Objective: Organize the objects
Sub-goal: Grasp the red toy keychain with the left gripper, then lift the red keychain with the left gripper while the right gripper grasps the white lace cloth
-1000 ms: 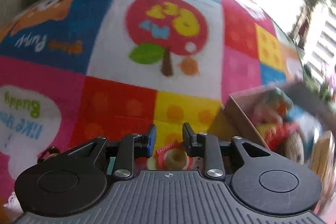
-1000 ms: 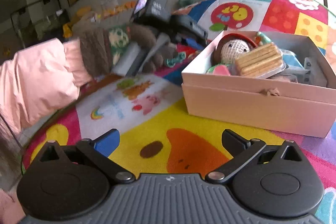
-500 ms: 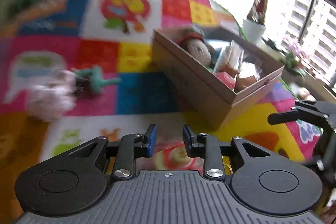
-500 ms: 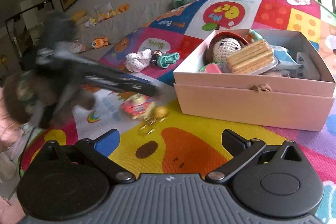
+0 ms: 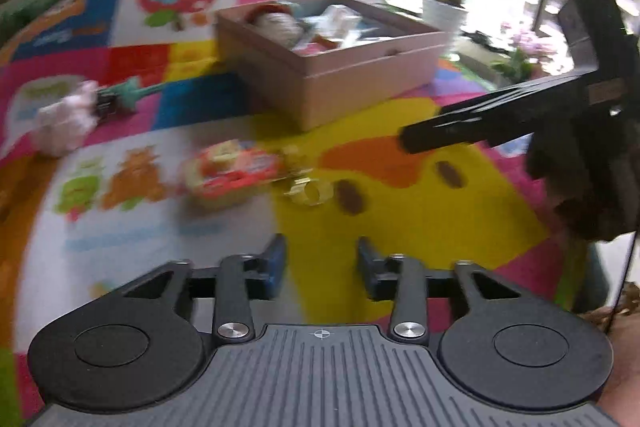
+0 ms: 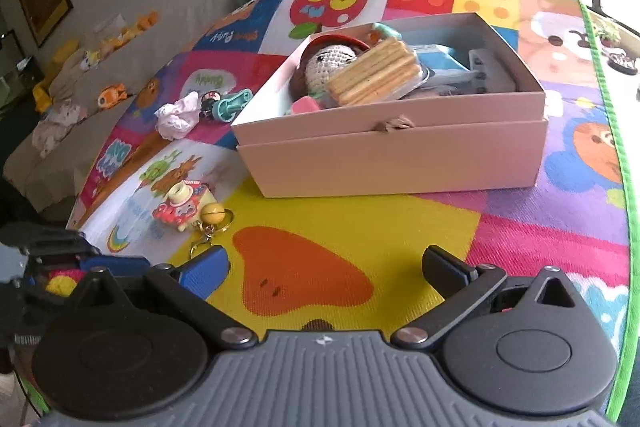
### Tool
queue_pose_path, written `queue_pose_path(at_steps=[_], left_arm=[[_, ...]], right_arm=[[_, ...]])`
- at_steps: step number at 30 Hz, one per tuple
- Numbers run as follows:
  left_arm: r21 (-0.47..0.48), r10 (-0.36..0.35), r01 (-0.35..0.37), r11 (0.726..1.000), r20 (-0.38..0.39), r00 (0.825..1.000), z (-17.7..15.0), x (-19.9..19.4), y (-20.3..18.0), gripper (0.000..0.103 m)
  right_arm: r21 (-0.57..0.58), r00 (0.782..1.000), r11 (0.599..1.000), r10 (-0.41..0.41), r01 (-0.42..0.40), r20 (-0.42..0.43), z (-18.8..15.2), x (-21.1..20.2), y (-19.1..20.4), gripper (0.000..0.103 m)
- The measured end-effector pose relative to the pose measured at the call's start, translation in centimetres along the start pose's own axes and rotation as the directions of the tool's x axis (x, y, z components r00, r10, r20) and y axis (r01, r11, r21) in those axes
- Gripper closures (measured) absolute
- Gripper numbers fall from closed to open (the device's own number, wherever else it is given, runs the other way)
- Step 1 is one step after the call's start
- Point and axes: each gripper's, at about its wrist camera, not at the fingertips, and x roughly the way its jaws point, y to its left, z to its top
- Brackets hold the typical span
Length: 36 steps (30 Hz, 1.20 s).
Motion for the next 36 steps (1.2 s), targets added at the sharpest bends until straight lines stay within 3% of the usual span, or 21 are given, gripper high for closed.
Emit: queue_pose_path(at_steps=[2, 4, 7, 10, 12, 15, 20, 25, 27, 29, 31, 36], left_arm=[[0.048, -0.025, 0.025, 0.999, -0.014, 1.000, 0.3, 0.5, -1.2, 0.023], [0.081, -0.038, 0.040, 0.996, -0.025, 0.999, 0.2, 1.0, -2.0, 0.013], [0.096, -0.023, 0.024, 0.995, -0.015, 1.000, 0.2, 0.7, -2.1, 0.017], [0.083, 0.066, -0.076, 0.994, 0.110, 0.992, 1.1, -1.4, -0.6, 0.018], [0.090, 0.126, -0.139, 0.986, 0.146, 0.981, 2.0, -2.0, 0.8, 0.018], [0.187, 0.159, -0.177, 0.966, 0.106, 0.982, 2.8, -0.8, 2.2, 0.018], [0.227, 0.119, -0.118, 0.967, 0.011, 0.993, 3.6, 3.0, 3.7, 0.017], [0.150, 0.073, -0.075, 0.986, 0.018, 0.997, 4.0, 4.9, 4.5, 0.017], [0.107, 0.045, -0.047, 0.993, 0.021, 0.999, 4.0, 5.0, 4.8, 0.021], [0.055, 0.028, -0.030, 0.998, 0.025, 0.999, 3.7, 4.7, 5.3, 0.033], [0.033, 0.035, -0.037, 0.999, 0.037, 0.999, 3.2, 3.9, 5.4, 0.040], [-0.167, 0.090, -0.073, 0.983, 0.097, 0.991, 0.6, 1.2, 5.7, 0.041]], right_arm=[[-0.005, 1.000, 1.000, -0.002, 0.002, 0.013, -0.3, 0.0, 0.0, 0.000], [-0.007, 1.000, 1.000, -0.002, 0.002, 0.016, -0.4, -0.1, 0.1, 0.000], [0.005, 1.000, 1.000, 0.013, -0.013, 0.022, -0.3, -0.2, -0.2, 0.000], [0.019, 0.999, 0.999, 0.027, -0.028, 0.032, -0.4, -0.3, -0.4, 0.000], [0.021, 0.999, 0.999, 0.028, -0.029, 0.034, -0.4, -0.3, -0.4, 0.000], [0.012, 0.999, 1.000, 0.021, -0.021, 0.032, -0.4, -0.3, -0.4, 0.000], [0.018, 0.999, 0.999, 0.026, -0.026, 0.034, -0.5, -0.3, -0.4, 0.000], [0.026, 0.999, 0.999, 0.033, -0.034, 0.039, -0.5, -0.3, -0.5, 0.000], [0.036, 0.998, 0.998, 0.040, -0.042, 0.041, -0.5, -0.4, -0.6, 0.000], [0.049, 0.998, 0.997, 0.051, -0.053, 0.044, -0.5, -0.5, -0.9, 0.000], [0.061, 0.997, 0.996, 0.063, -0.066, 0.048, -0.5, -0.5, -1.1, 0.000], [0.033, 0.998, 0.998, 0.049, -0.050, 0.035, -0.4, -0.3, -0.7, 0.000]])
